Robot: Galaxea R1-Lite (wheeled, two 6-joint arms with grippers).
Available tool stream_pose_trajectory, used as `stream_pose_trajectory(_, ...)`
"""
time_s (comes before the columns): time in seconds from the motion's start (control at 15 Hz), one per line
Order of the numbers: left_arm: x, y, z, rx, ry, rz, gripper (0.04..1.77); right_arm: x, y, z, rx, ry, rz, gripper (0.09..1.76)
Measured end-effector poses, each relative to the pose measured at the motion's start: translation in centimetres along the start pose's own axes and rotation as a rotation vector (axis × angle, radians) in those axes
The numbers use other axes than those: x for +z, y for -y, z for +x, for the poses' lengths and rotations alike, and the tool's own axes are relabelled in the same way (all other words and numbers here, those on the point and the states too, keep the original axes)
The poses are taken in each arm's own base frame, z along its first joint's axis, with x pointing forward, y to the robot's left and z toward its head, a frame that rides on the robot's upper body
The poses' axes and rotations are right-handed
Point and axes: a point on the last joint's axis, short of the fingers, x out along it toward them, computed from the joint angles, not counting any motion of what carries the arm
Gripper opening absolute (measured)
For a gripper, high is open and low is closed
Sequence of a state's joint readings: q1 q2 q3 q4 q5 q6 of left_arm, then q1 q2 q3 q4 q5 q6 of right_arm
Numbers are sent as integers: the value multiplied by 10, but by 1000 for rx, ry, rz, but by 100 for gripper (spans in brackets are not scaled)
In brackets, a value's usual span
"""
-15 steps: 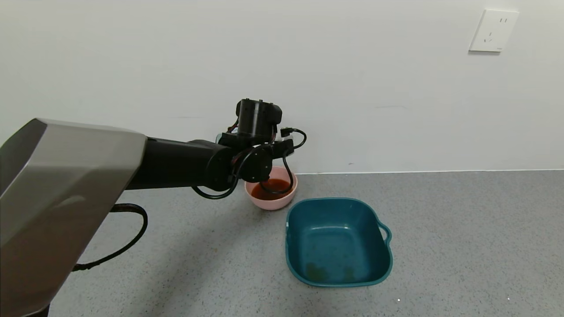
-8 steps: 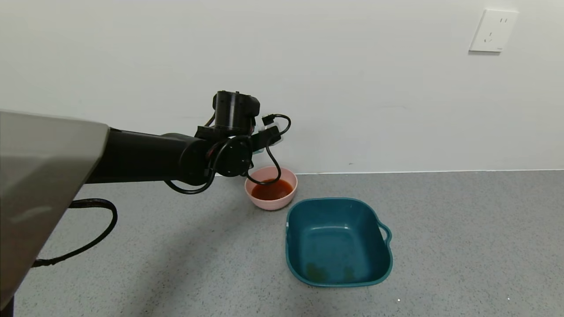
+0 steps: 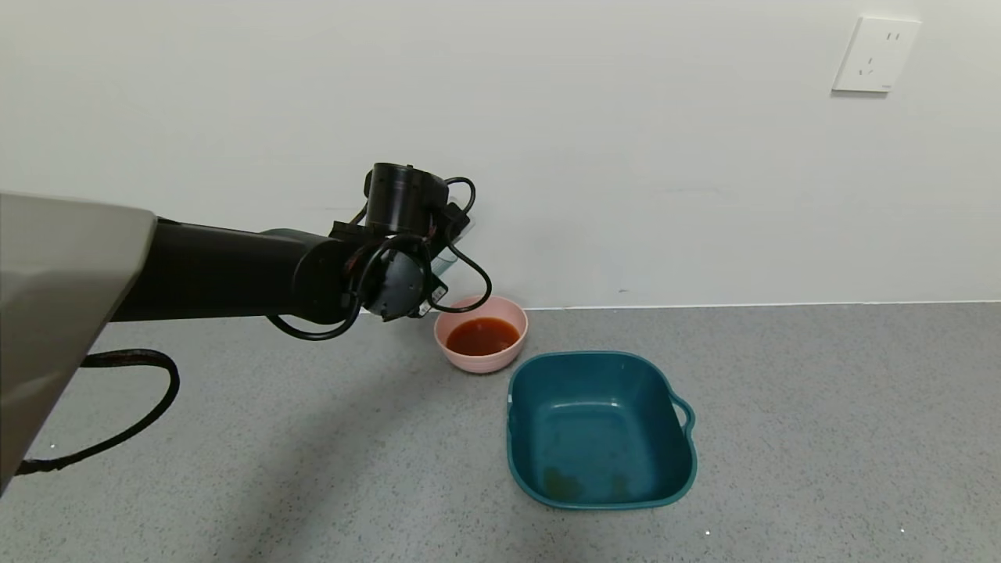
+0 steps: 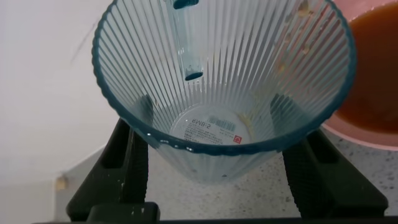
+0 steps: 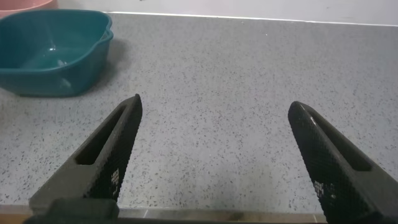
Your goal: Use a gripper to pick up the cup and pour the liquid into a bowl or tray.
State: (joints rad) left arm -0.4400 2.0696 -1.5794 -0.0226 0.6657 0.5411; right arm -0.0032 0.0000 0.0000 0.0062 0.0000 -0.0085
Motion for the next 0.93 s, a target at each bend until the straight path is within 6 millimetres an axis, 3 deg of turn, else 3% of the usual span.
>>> stream_pose_trajectory(0.33,-14,-15,-1,-34,-7,-235,125,0,0,0,0,0,0,171)
stream_pose_trajectory(0.67,-44,-41,-9,-141,-6,-370,125,0,0,0,0,0,0,171)
stream_pose_trajectory(0.93,-61,-66,-6,-127,123,-480,125,0,0,0,0,0,0,171)
